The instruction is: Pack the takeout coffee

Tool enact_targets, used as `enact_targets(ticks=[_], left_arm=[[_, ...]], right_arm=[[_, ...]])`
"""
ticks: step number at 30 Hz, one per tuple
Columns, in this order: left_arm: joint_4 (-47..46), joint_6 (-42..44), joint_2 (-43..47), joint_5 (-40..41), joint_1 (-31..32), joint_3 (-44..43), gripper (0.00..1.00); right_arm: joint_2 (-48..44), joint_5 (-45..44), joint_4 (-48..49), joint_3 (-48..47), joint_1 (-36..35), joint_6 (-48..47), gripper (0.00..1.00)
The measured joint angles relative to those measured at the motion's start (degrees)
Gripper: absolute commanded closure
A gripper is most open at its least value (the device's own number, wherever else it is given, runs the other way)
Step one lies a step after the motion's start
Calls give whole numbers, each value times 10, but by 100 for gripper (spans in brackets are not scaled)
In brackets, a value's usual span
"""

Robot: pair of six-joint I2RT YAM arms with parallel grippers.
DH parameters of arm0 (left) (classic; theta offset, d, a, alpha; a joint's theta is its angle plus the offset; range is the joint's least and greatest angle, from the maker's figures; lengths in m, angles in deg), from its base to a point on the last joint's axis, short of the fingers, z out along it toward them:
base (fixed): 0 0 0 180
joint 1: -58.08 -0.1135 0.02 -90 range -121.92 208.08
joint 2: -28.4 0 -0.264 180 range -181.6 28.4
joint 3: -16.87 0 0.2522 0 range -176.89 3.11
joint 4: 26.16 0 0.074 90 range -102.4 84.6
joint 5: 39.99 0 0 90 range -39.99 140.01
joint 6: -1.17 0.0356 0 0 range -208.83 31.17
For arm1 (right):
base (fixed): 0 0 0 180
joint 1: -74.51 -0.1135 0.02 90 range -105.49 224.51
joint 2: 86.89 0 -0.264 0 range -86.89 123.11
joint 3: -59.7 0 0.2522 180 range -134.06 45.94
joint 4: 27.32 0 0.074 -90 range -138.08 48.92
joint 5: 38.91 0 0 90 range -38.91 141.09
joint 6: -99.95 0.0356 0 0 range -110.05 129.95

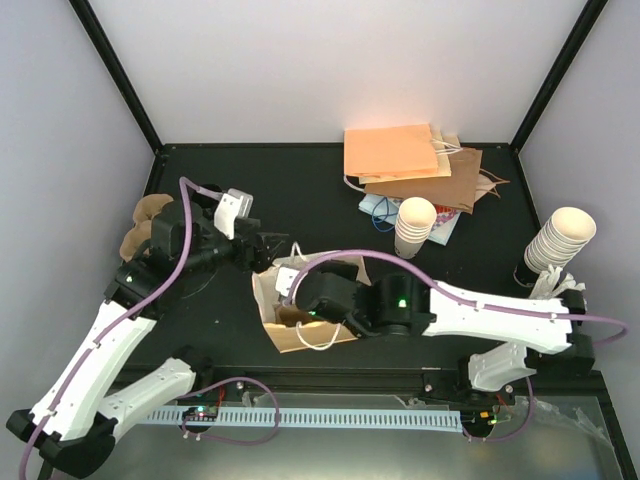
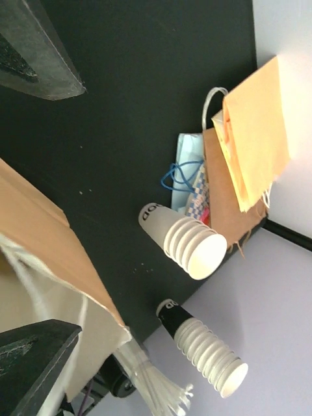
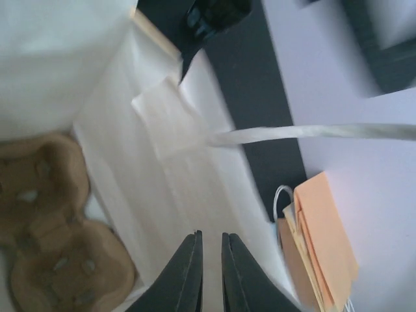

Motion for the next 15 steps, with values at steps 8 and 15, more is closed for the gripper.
enact_targets(ticks=[8, 15], left_arm=[[34, 35, -9, -10, 0, 0, 14], [21, 74, -15, -55, 0, 19, 18]], right_arm=[[-52, 7, 42, -70, 0, 4, 80], [-127, 31, 69, -66, 11, 37, 70]])
